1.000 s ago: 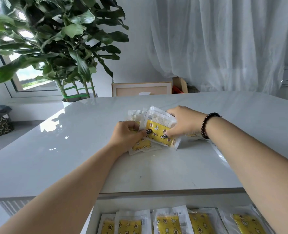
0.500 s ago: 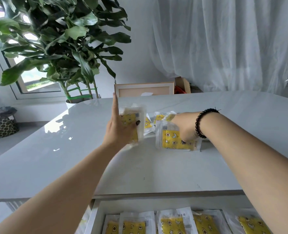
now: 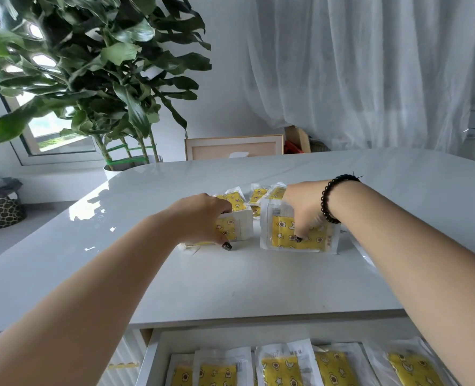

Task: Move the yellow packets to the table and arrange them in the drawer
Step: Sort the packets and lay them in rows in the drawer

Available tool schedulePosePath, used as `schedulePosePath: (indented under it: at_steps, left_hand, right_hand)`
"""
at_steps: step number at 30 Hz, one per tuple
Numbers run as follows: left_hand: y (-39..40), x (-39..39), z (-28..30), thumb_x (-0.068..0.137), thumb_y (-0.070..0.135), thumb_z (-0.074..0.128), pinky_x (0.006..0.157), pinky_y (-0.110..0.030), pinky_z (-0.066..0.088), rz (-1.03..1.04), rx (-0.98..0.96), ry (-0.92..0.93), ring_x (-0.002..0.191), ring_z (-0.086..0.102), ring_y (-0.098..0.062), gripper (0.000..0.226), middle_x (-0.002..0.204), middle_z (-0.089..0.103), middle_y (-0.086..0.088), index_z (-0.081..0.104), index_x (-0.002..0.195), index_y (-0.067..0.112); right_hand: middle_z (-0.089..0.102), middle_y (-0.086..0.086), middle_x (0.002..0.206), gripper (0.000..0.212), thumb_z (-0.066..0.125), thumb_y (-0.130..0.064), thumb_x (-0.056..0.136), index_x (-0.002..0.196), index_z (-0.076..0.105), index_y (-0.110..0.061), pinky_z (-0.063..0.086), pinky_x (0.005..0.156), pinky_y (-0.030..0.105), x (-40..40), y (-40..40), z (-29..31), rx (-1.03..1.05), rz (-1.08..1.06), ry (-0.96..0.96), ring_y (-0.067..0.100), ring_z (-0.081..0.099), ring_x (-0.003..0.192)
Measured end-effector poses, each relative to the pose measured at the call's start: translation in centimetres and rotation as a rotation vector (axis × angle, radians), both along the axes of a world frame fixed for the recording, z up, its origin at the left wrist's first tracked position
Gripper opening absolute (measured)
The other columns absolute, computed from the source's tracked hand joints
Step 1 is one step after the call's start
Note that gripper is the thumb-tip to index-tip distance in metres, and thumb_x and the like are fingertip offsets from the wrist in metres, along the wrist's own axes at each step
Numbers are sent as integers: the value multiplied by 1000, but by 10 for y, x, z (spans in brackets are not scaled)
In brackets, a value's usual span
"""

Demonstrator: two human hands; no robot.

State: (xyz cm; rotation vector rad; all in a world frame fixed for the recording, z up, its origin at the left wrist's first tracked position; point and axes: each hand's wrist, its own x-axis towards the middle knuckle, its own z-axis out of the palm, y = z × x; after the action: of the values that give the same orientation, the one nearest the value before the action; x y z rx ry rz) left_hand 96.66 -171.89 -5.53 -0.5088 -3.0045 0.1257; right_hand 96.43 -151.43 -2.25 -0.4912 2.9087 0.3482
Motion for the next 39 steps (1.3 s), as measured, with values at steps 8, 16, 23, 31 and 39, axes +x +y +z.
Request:
schedulePosePath:
  at_steps: [8, 16, 23, 31, 39]
  left_hand:
    - [4, -1, 1, 69, 63, 72, 50, -27, 31, 21, -3, -27, 65, 44, -13, 53, 76, 46, 6, 50, 93, 21]
    - [1, -11, -9, 71, 66, 67, 65, -30, 41, 66, 21, -94, 83, 54, -21, 54, 86, 54, 5, 50, 103, 25]
    - [4, 22, -6, 88, 27, 54, 74, -32, 43, 35, -96, -99, 99, 55, -25, 36, 113, 57, 0, 41, 120, 21]
    - [9, 99, 20, 90, 30, 57, 89, -41, 49, 31, -115, -129, 106, 55, -28, 43, 121, 54, -1, 40, 130, 25]
    - [11, 193, 18, 82, 34, 69, 65, -30, 43, 47, 28, -177, 81, 54, -22, 29, 83, 49, 7, 40, 80, 30]
  right_hand:
    - [46, -2, 72, 37, 74, -32, 78, 70, 40, -18, 37, 49, 23, -5, 4, -6, -87, 20, 4, 12, 44, 60]
    - [52, 1, 78, 32, 69, -38, 80, 90, 55, -11, 39, 50, 25, -5, 0, -23, -123, 56, 43, 16, 49, 65]
    - [54, 5, 86, 12, 56, -20, 90, 91, 47, -13, 38, 59, 29, 32, -3, -28, -83, 180, 323, 24, 49, 74]
    - [58, 0, 96, 26, 53, -37, 93, 90, 32, -23, 38, 62, 31, 134, 11, -7, -274, 360, 380, 27, 58, 87]
    - [57, 2, 93, 18, 49, -35, 91, 95, 43, -19, 40, 62, 31, 211, 19, -71, -233, 248, -59, 23, 52, 81]
